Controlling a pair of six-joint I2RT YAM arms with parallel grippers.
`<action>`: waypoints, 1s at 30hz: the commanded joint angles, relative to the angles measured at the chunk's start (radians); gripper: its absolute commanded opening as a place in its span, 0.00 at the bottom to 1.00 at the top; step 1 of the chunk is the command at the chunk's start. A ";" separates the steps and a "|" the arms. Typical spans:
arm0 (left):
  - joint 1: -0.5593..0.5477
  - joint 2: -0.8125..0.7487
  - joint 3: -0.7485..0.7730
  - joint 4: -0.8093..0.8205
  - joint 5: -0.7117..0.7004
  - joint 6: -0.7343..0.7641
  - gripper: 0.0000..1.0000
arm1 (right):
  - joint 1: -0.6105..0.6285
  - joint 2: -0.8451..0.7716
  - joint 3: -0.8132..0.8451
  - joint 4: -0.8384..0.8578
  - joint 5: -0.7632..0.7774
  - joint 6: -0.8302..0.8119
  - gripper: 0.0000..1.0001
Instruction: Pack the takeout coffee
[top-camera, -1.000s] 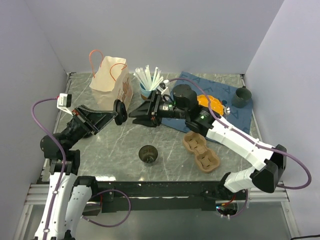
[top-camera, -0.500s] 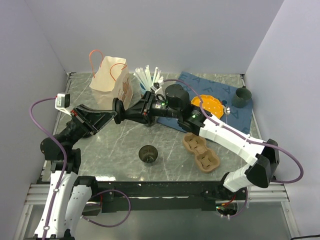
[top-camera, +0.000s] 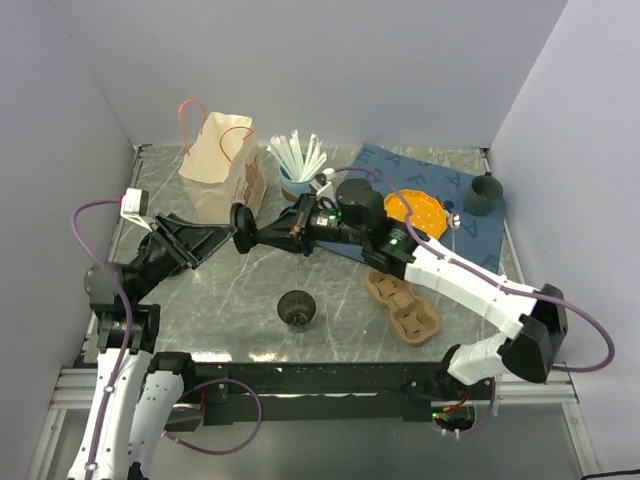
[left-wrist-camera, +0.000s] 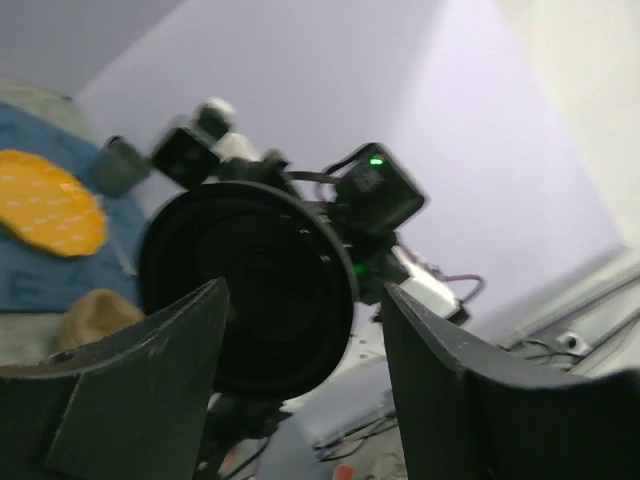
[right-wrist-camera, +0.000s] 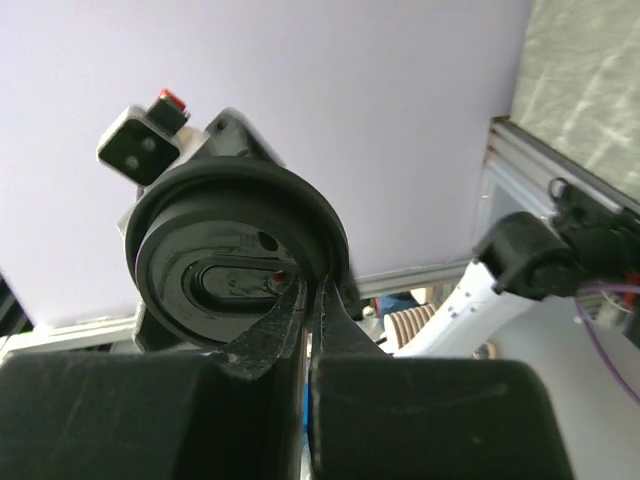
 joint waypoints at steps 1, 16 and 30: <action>-0.001 -0.011 0.134 -0.352 -0.023 0.231 0.74 | -0.045 -0.111 0.029 -0.145 0.075 -0.143 0.00; -0.001 0.015 0.111 -1.004 -0.432 0.505 0.97 | -0.039 -0.079 0.259 -1.078 0.506 -0.827 0.00; -0.051 0.041 -0.150 -0.972 -0.327 0.531 0.93 | 0.106 0.168 0.242 -1.020 0.543 -0.880 0.00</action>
